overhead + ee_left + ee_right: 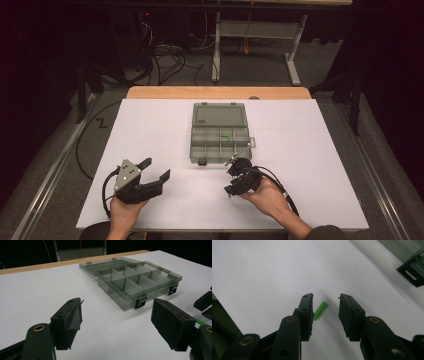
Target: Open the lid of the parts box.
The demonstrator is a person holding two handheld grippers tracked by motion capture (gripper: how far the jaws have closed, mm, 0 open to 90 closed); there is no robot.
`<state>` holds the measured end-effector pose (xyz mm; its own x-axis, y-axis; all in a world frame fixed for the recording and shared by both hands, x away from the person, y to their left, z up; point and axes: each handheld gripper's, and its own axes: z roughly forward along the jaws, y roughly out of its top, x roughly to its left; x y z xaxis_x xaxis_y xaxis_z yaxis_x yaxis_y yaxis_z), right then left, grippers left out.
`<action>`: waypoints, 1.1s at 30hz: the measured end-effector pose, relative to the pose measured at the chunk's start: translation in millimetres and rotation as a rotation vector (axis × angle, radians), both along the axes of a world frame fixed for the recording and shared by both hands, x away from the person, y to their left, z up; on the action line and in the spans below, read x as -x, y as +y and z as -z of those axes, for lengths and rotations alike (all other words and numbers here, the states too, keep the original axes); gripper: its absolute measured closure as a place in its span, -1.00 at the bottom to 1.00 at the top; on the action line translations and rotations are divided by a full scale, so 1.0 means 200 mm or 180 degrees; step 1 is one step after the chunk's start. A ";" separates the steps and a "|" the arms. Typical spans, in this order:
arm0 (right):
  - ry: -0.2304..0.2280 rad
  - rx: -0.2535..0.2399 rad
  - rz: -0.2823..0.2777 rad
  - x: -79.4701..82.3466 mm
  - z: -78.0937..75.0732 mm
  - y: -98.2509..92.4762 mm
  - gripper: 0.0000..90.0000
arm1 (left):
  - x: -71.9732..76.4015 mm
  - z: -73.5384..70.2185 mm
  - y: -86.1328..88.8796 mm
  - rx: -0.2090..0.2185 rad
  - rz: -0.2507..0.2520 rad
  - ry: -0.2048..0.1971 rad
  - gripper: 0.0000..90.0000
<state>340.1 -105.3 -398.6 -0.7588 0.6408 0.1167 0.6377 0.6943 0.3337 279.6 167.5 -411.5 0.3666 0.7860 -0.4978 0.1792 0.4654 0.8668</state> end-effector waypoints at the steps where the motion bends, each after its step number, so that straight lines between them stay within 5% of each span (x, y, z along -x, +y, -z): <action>1: -0.0018 0.0009 -0.0040 0.00 0.01 0.00 0.47 | 0.00 0.00 0.00 0.0001 -0.0001 0.0000 -0.45; 19: 0.0092 0.0179 -0.0090 -0.01 0.06 0.05 0.65 | 0.00 0.00 0.00 -0.0008 0.0001 -0.0003 -0.45; 33: -0.0004 0.0316 -0.0216 -0.01 0.06 0.05 0.89 | 0.00 0.00 0.00 -0.0010 -0.0001 -0.0006 -0.45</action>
<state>342.4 -94.8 -410.9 -0.8009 0.5964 0.0543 0.5878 0.7655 0.2619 279.2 167.9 -411.3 0.3672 0.7876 -0.4948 0.1775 0.4628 0.8685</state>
